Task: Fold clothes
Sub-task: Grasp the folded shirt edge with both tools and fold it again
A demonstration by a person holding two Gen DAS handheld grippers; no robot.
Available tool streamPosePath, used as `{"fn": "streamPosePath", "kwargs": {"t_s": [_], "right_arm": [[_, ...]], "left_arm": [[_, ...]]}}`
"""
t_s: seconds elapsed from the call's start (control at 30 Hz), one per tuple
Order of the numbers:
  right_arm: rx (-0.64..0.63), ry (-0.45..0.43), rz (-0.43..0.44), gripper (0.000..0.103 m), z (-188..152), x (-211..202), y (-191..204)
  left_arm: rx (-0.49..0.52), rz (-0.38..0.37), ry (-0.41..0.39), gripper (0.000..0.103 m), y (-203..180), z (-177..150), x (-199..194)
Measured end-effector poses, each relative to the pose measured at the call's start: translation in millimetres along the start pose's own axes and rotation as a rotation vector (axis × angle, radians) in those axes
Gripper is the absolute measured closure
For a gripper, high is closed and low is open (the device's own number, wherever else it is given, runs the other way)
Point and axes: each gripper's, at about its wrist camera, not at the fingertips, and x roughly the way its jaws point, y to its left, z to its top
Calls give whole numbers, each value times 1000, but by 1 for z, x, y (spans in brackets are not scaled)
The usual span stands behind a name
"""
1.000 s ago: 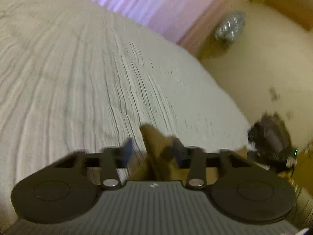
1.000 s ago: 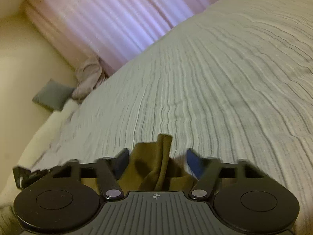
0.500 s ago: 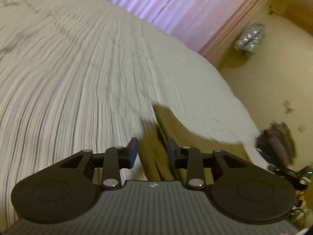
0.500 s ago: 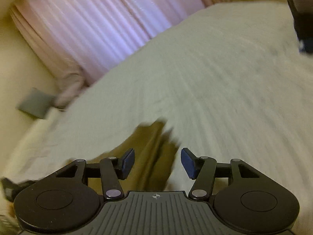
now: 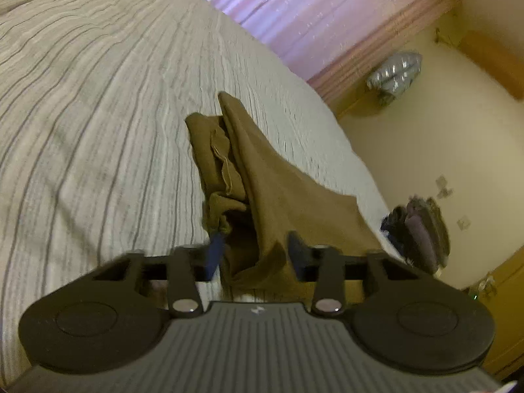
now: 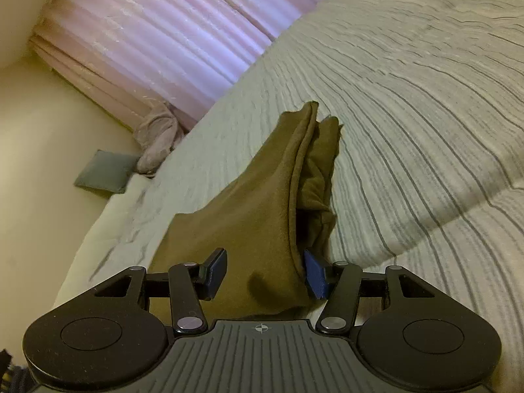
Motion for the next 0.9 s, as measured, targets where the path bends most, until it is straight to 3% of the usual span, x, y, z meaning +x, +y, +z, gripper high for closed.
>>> {"fn": "streamPosePath", "kwargs": {"t_s": [0.03, 0.13, 0.2, 0.3, 0.37, 0.4, 0.47, 0.5, 0.63, 0.67, 0.7, 0.9], "right_arm": [[-12, -2, -19, 99, 1, 4, 2], [-46, -54, -82, 99, 2, -2, 7], [-8, -59, -103, 100, 4, -7, -1], [-13, 26, -137, 99, -6, 2, -10], [-70, 35, -152, 98, -9, 4, -4], [-100, 30, -152, 93, -7, 1, 0], [-133, -16, -172, 40, 1, -8, 7], [-149, -51, -178, 36, 6, -11, 9], [-154, -88, -145, 38, 34, -5, 7], [-148, -88, -124, 51, 41, 1, 5], [-137, -83, -114, 55, 47, 9, 3], [-85, -66, -121, 58, 71, 48, -12]], "left_arm": [[4, -5, 6, 103, -2, -3, -1], [7, -16, -60, 103, -2, -6, -16], [-10, 12, -54, 103, 6, -10, -14], [37, 63, -11, 101, 5, -14, -4], [84, 70, 8, 94, -5, -13, 0], [86, 71, -4, 89, -7, -9, -3], [86, 69, -32, 72, -10, 2, -8], [81, 69, -44, 70, -9, 9, -8], [76, 66, -62, 69, -12, 46, 12], [77, 69, -60, 69, -12, 53, 21], [73, 75, -52, 69, -11, 59, 32], [53, 124, -27, 71, -2, 77, 77]]}}
